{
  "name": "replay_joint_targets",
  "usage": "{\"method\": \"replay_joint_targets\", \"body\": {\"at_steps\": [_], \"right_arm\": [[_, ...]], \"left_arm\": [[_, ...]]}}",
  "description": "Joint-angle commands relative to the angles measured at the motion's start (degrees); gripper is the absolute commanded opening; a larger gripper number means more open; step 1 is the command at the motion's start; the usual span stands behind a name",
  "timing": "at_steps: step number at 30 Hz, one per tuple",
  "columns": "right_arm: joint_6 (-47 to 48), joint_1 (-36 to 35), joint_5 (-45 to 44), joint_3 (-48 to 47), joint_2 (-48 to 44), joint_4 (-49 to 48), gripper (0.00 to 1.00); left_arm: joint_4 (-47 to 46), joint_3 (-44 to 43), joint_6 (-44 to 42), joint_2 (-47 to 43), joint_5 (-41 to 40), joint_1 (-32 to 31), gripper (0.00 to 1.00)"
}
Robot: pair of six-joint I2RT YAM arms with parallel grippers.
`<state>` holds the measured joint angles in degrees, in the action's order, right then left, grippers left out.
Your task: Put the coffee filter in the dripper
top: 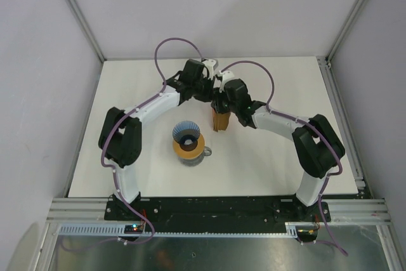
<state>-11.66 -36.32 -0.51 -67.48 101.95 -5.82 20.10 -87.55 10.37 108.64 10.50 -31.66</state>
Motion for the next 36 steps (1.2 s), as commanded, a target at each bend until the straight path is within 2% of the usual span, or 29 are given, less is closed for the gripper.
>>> {"method": "replay_joint_targets", "body": {"at_steps": [1, 4, 8, 14, 17, 22, 29, 32, 36], "right_arm": [[2.2, 1.7, -7.2, 0.0, 0.1, 2.6, 0.32], [2.6, 2.9, -1.8, 0.3, -0.2, 3.3, 0.32], [5.1, 3.3, 7.3, 0.6, -1.3, 1.3, 0.44], [9.0, 2.1, 14.0, 1.0, -6.0, -0.4, 0.56], [11.1, 0.9, 15.8, 1.1, -9.9, -0.6, 0.57], [11.4, 3.9, 14.9, 2.3, -14.3, 1.0, 0.55], [13.2, 4.7, 8.4, 3.2, -17.1, 5.1, 0.54], [14.8, 5.5, 6.1, 3.6, -18.3, 7.0, 0.59], [18.1, 7.6, 7.3, 3.7, -18.7, 9.9, 0.66]], "left_arm": [[1.6, -2.6, -1.5, -2.4, 2.4, -1.0, 0.00], [1.7, -2.7, -3.0, -2.3, -0.7, -1.1, 0.00], [1.7, -3.4, -5.3, -1.5, -5.0, -1.1, 0.00], [1.6, -4.0, -6.2, -1.6, -1.5, -1.1, 0.00], [1.7, -4.8, -6.6, -1.6, 0.1, -1.1, 0.00], [1.7, -5.5, -6.7, -2.0, 2.6, -1.2, 0.00], [1.7, -5.8, -7.5, -2.2, 5.4, -1.5, 0.00], [1.8, -5.9, -9.5, -2.2, 6.3, -2.3, 0.00], [1.7, -6.0, -13.1, -1.7, 7.2, -3.3, 0.00]]}}
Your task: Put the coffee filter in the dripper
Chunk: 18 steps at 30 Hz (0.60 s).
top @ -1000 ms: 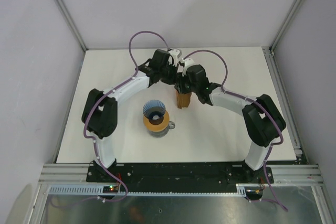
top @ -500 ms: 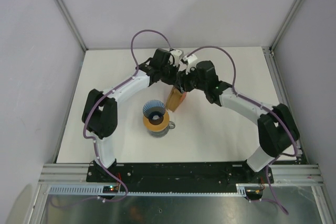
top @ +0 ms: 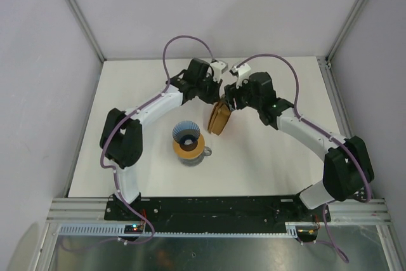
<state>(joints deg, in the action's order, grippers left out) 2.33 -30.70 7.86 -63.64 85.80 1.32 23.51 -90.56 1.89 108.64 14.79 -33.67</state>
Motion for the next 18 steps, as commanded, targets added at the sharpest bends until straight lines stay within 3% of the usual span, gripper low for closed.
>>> {"method": "replay_joint_targets", "body": {"at_steps": [1, 6, 18], "right_arm": [[5.5, 2.6, 0.1, -0.2, -2.5, 3.6, 0.68], [9.9, 4.6, 5.2, -0.2, -0.7, 4.3, 0.71], [8.1, 6.8, 11.2, -0.2, 4.4, 3.4, 0.58]], "left_arm": [[-1.6, -2.9, -5.5, -1.7, 3.0, -1.7, 0.00], [-1.5, -2.7, -8.8, -1.5, 3.0, -3.1, 0.00], [-1.2, -3.1, -11.0, -0.7, 2.2, -4.4, 0.00]]}}
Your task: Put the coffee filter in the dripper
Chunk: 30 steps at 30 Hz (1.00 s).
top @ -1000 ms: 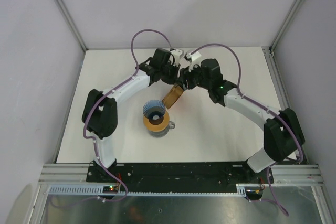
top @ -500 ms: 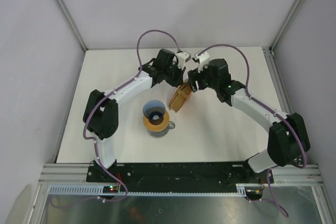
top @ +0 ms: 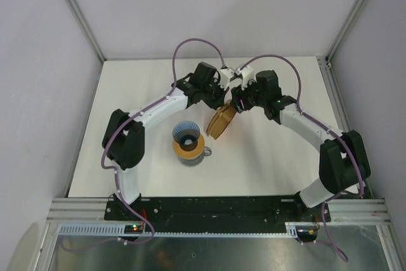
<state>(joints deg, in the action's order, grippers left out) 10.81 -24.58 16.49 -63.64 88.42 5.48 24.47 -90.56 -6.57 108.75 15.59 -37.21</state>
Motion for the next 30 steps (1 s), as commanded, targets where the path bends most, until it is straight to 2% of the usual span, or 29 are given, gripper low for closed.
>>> {"method": "replay_joint_targets", "body": {"at_steps": [1, 5, 9, 13, 17, 21, 23, 27, 30], "right_arm": [[-0.7, 1.0, 2.9, -0.2, 2.0, -0.9, 0.56], [-1.6, 1.9, 3.8, -0.2, 2.7, -0.6, 0.40], [-1.3, 2.1, 3.5, -0.1, 3.4, 0.6, 0.35], [-2.0, 3.0, 4.7, 1.3, 3.3, -0.8, 0.38], [-1.8, 3.3, 6.2, 2.2, 2.9, -1.6, 0.50], [-2.3, 3.3, 6.8, 2.4, 3.2, -2.8, 0.51], [-2.7, 3.3, 6.9, 2.4, 3.4, -3.4, 0.46], [-3.2, 3.7, 7.9, 2.4, 3.3, -4.3, 0.28], [-3.0, 3.7, 7.7, 2.4, 3.5, -3.8, 0.07]], "left_arm": [[-2.0, -3.1, -2.8, -0.8, 1.4, -0.9, 0.00], [-1.9, -3.0, -3.2, -0.7, 1.1, -1.0, 0.00], [-1.9, -3.8, -2.9, -0.3, 1.2, -1.0, 0.00], [-1.9, -4.3, -2.9, 0.0, 1.6, -0.9, 0.00], [-1.9, -4.3, -3.0, 0.1, 1.8, -1.0, 0.00], [-1.9, -4.6, -2.8, 0.2, 3.0, -1.0, 0.00], [-1.8, -4.7, -2.7, 0.2, 3.4, -1.0, 0.00], [-1.6, -4.5, -3.1, 0.2, 3.6, -1.0, 0.00], [-1.5, -5.1, -3.2, 0.5, 2.1, -1.0, 0.00]]}}
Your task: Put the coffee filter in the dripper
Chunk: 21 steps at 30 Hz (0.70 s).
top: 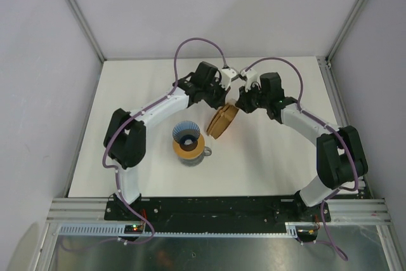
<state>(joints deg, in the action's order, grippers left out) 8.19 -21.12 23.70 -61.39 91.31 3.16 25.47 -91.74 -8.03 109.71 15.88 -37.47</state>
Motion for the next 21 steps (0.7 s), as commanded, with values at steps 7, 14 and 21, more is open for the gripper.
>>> {"method": "replay_joint_targets", "body": {"at_steps": [7, 14, 21], "right_arm": [[-0.8, 0.4, -2.2, 5.0, -1.9, -3.7, 0.00], [-6.0, 0.5, -6.4, 8.2, -3.7, -7.5, 0.00], [-7.7, 0.5, -6.4, 9.4, -5.2, -7.7, 0.00]], "left_arm": [[-2.6, -6.5, -4.5, -0.6, -10.9, -0.7, 0.19], [1.6, -7.2, -5.8, -4.8, -1.7, -1.6, 0.42], [8.4, -5.3, -11.4, -7.1, 15.5, -1.6, 0.34]]}}
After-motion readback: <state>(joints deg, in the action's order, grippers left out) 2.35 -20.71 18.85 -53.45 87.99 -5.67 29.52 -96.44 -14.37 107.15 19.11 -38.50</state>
